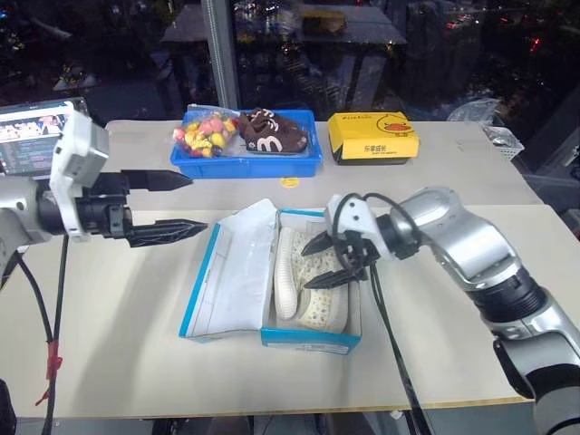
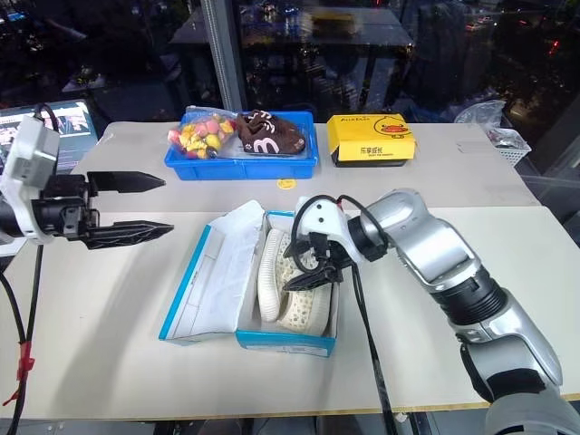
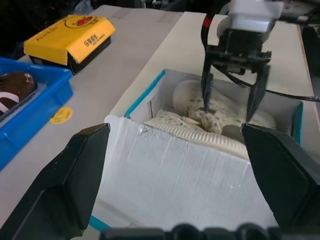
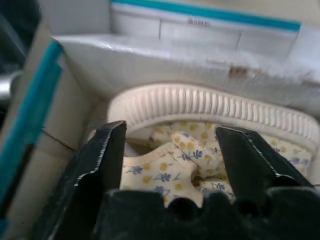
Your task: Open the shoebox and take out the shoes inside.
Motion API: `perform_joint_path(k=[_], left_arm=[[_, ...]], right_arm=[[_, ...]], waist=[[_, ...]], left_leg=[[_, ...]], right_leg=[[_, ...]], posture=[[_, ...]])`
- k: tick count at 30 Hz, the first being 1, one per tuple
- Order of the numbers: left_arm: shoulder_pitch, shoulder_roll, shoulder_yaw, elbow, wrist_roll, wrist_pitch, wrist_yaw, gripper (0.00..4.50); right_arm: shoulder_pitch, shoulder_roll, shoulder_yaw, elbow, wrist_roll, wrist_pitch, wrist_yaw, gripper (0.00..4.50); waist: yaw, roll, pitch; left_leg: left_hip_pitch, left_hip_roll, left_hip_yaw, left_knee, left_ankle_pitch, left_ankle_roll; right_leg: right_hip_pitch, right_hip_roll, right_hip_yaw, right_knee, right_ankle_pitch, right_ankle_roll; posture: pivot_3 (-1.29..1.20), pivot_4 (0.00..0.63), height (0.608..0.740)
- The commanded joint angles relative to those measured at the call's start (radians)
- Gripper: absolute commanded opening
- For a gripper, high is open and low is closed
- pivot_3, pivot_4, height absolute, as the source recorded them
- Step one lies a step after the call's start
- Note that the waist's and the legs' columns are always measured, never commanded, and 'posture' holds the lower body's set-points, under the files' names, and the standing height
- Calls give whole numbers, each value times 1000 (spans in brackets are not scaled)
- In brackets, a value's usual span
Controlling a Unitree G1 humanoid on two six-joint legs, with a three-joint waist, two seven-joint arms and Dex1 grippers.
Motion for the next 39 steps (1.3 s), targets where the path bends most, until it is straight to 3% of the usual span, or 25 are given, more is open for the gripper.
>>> perform_joint_path(k=[1,10,13,21,32,39], left_arm=[[-13,2,17,-14,3,-21,-3,4500],[11,5,39,-20,16,-26,8,4500],[12,4,41,-25,15,-23,11,4500],[-7,0,26,-22,16,-28,14,4500],[-55,-32,-23,1,33,-38,12,4500],[-73,-51,-44,12,53,-50,7,4500]], right_arm=[[-22,8,4,26,-40,2,-13,3378],[16,-30,52,58,-98,-34,53,3378],[16,-29,50,63,-104,-31,67,2727],[8,-17,19,39,-80,0,69,118],[-110,-86,-90,-77,-8,-71,172,51],[-164,-19,-139,-7,41,-102,169,51]], waist=[[0,0,0],[0,0,0],[2,0,0],[2,0,0],[1,0,1],[-2,0,1]], left_leg=[[0,0,0,0,0,0],[0,0,0,0,0,0],[0,0,0,0,0,0],[0,0,-1,0,0,0],[-1,0,-1,1,0,0],[0,1,-1,1,0,0]], right_leg=[[0,0,0,0,0,0],[0,0,0,0,0,0],[0,0,0,0,0,0],[1,0,-1,0,0,0],[0,0,-1,0,0,0],[0,1,0,1,0,0]], posture=[[0,150,740],[0,150,740],[0,150,740],[0,150,740],[0,150,740],[0,150,740]])
